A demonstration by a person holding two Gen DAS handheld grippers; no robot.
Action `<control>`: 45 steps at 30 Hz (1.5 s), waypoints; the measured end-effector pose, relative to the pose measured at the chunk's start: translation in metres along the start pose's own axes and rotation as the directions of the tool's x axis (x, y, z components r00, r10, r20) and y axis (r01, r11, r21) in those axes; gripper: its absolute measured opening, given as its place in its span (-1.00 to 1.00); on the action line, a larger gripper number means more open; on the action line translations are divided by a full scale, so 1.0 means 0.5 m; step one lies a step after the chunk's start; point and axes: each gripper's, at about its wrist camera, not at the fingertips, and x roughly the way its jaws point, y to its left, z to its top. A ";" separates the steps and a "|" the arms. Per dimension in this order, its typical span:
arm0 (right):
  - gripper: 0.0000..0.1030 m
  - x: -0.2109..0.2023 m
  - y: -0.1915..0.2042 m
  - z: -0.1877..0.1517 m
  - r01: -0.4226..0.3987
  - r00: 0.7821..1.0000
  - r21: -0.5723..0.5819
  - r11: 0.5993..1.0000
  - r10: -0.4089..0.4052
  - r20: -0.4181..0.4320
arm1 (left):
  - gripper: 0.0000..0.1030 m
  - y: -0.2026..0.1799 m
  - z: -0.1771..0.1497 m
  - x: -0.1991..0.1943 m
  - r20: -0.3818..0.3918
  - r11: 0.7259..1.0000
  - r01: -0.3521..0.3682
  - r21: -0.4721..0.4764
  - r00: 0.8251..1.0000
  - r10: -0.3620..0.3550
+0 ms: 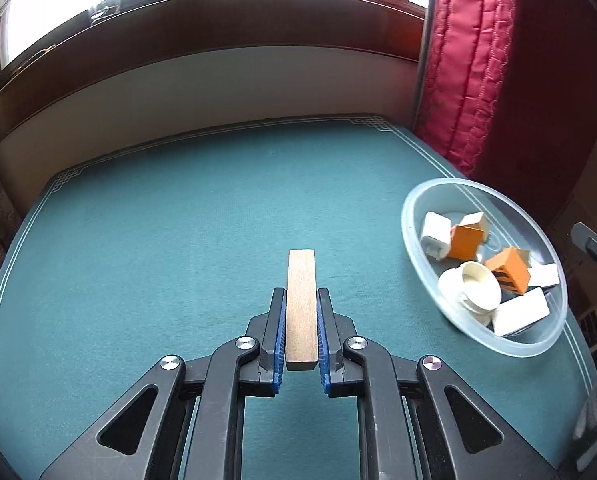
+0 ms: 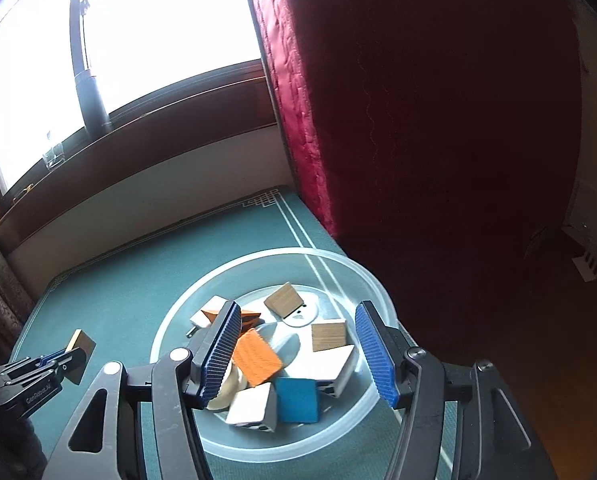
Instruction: Organize rigid objects
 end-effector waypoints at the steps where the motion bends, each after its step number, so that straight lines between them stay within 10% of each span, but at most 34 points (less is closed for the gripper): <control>1: 0.22 0.000 -0.011 0.000 0.007 1.000 0.009 1.000 -0.007 -0.002 | -0.74 -0.015 0.005 0.001 -0.002 1.000 0.014 0.007 1.000 -0.014; 21: 0.29 -0.003 -0.076 -0.003 -0.044 0.999 0.135 0.990 0.045 -0.005 | -0.70 -0.262 0.050 0.031 -0.039 0.965 0.230 0.122 0.973 -0.227; 24: 0.32 -0.005 -0.086 -0.002 -0.044 0.999 0.153 0.987 0.045 0.000 | -0.05 -0.267 0.048 0.039 -0.046 0.962 0.250 0.109 0.968 -0.246; 36: 0.95 -0.020 -0.092 -0.006 -0.027 1.000 0.152 0.988 0.026 0.008 | 0.35 -0.203 0.032 0.026 0.023 0.991 0.036 0.128 0.999 -0.040; 45: 0.99 -0.039 -0.066 -0.042 -0.010 0.998 0.001 1.000 0.010 -0.058 | 0.71 -0.193 0.011 -0.012 0.078 0.978 -0.095 0.187 0.994 0.082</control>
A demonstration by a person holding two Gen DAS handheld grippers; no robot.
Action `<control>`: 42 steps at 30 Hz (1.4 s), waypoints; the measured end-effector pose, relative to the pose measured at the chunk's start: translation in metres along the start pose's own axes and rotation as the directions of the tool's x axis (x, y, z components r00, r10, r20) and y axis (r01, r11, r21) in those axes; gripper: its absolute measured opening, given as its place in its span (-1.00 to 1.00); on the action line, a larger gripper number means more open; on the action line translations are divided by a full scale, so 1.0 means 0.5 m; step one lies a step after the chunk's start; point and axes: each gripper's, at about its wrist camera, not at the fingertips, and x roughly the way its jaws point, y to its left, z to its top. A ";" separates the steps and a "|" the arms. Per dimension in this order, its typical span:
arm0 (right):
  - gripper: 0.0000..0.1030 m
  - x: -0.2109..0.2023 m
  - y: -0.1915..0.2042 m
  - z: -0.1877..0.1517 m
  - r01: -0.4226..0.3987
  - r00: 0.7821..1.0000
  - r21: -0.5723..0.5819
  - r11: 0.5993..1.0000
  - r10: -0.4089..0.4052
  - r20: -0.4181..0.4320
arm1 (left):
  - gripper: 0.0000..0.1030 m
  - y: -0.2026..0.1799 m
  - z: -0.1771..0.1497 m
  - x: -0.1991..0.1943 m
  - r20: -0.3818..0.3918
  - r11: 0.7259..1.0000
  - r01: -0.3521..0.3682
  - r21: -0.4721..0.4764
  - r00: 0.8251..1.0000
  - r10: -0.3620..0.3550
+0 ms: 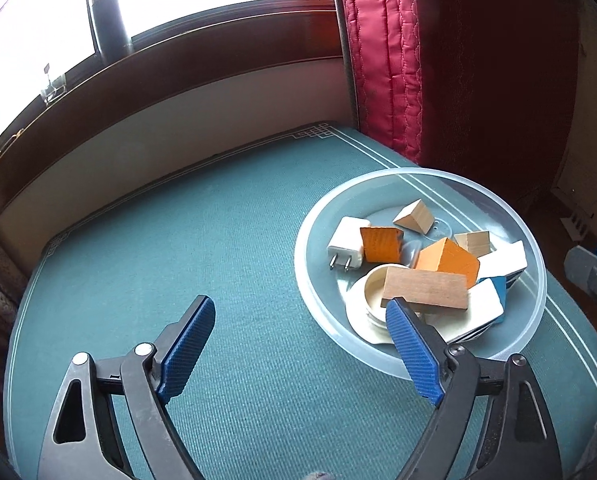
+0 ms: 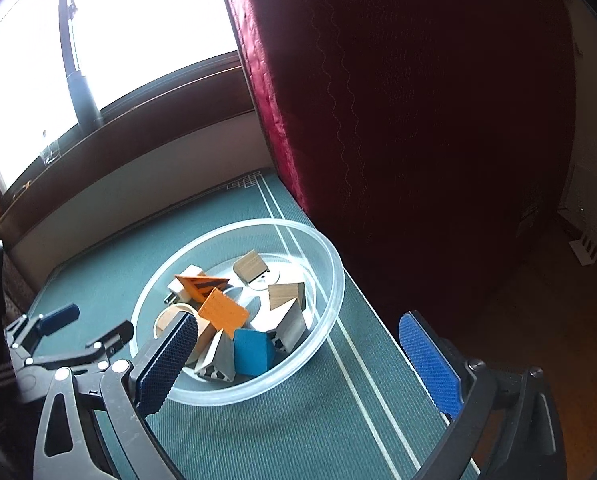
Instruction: Organize rigid objects
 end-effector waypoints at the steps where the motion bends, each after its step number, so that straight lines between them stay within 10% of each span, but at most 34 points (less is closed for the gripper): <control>1: 0.99 -0.003 0.005 -0.005 0.003 1.000 -0.018 1.000 -0.003 -0.004 | 0.71 0.001 0.000 -0.004 0.003 1.000 -0.009 -0.001 1.000 0.009; 42: 0.99 -0.059 0.055 -0.044 0.107 0.990 -0.160 0.981 -0.091 0.104 | 0.90 -0.029 -0.032 -0.103 0.113 0.984 -0.172 0.043 0.980 0.166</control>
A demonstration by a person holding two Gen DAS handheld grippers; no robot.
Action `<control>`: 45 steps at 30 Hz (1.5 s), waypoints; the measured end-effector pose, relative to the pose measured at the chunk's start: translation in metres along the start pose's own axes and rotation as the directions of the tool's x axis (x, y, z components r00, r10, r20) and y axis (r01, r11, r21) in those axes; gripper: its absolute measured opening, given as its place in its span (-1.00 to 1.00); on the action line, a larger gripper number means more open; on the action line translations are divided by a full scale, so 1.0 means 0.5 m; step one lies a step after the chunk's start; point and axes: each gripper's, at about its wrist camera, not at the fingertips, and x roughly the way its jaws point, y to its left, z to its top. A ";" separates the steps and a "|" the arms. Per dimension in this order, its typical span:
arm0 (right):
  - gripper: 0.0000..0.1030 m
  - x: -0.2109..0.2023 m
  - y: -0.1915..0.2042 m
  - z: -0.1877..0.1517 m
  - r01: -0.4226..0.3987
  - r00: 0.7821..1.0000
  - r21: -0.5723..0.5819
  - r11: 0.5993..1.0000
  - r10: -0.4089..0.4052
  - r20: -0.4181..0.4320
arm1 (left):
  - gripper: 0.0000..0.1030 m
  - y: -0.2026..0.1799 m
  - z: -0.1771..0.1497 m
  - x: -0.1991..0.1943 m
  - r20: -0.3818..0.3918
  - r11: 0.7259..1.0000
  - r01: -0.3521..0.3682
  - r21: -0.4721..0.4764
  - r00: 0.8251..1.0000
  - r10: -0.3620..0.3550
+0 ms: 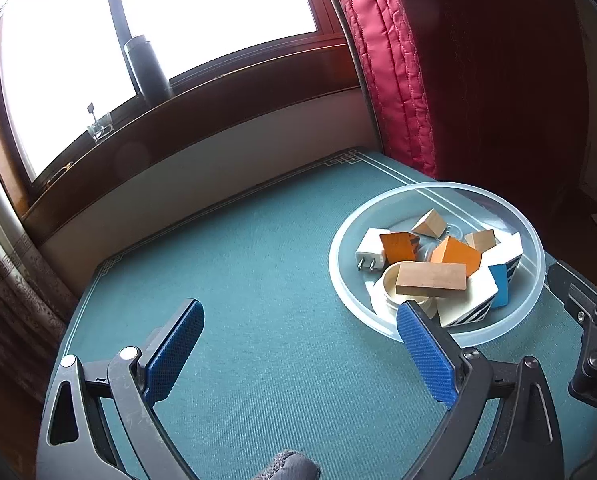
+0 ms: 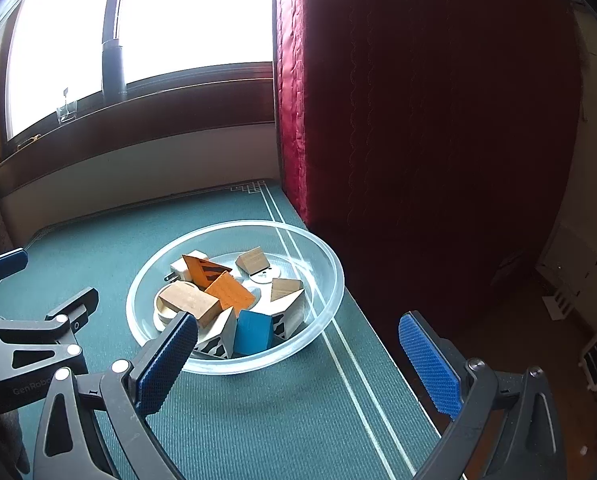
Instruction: Organize rigid objects
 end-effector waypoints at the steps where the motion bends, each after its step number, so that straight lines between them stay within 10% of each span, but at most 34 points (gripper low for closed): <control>1: 0.99 -0.001 0.002 0.000 0.002 1.000 -0.004 1.000 -0.002 0.005 | 0.90 -0.002 -0.001 -0.002 0.005 1.000 -0.005 0.005 1.000 0.005; 45: 0.99 0.018 0.023 -0.022 0.029 0.999 -0.035 0.999 -0.031 -0.040 | 0.91 -0.016 -0.012 0.015 -0.050 0.997 0.075 -0.004 0.996 -0.075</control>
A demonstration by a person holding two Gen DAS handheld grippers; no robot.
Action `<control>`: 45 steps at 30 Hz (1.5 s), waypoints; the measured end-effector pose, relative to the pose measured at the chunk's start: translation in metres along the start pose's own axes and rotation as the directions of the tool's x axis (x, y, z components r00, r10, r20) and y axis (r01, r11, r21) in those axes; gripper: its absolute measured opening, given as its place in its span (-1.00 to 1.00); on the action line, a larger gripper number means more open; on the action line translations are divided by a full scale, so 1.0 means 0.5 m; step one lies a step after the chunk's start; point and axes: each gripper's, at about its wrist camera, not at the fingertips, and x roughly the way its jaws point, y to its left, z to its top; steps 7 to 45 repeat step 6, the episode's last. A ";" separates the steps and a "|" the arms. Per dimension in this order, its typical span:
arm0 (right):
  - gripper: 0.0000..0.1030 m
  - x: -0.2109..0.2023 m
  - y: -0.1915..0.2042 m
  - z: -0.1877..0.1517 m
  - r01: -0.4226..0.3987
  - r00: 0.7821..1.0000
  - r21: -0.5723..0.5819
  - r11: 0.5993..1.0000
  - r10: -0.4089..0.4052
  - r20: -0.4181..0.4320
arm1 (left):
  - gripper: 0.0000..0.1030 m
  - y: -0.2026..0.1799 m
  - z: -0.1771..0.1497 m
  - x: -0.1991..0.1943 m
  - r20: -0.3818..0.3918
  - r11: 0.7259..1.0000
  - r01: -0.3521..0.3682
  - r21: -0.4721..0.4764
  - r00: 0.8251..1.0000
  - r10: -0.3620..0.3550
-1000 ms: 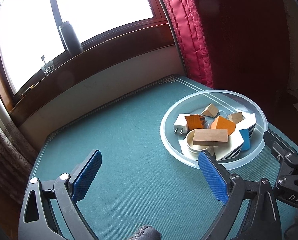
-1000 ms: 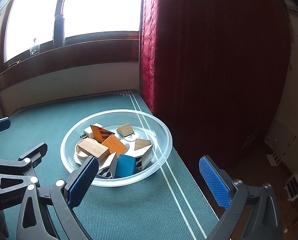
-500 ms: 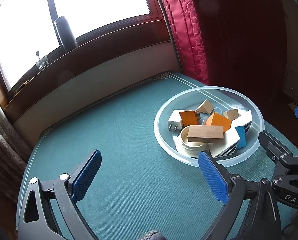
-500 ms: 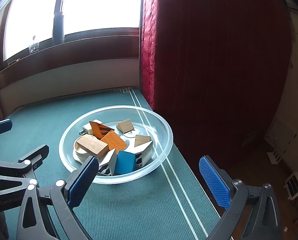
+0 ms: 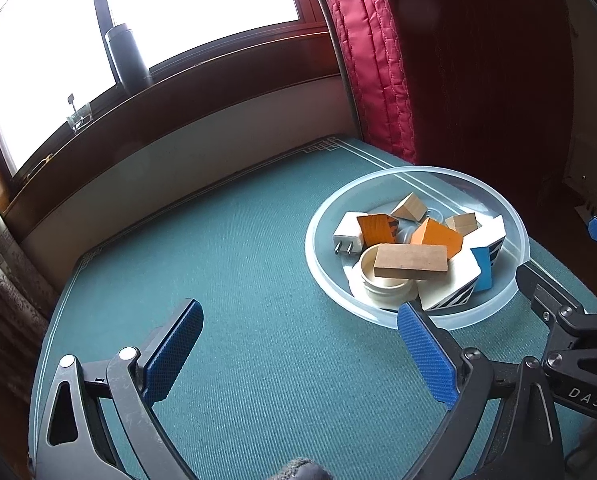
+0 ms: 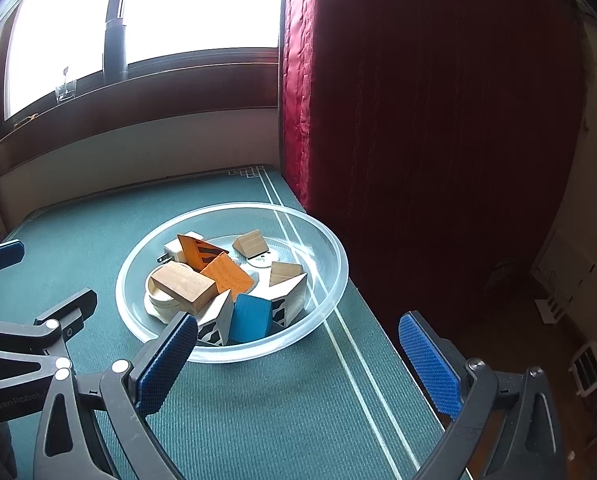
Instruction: Organize rigid objects
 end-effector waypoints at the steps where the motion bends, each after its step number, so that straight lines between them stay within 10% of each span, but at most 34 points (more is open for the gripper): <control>1: 0.99 0.000 0.000 -0.001 0.001 1.000 0.000 1.000 -0.001 -0.001 | 0.91 0.000 -0.001 0.002 -0.005 1.000 -0.001 -0.001 1.000 0.001; 45: 0.99 0.000 0.003 -0.003 0.002 1.000 -0.002 1.000 -0.002 -0.008 | 0.92 0.000 -0.002 0.006 -0.016 1.000 -0.009 -0.010 1.000 0.009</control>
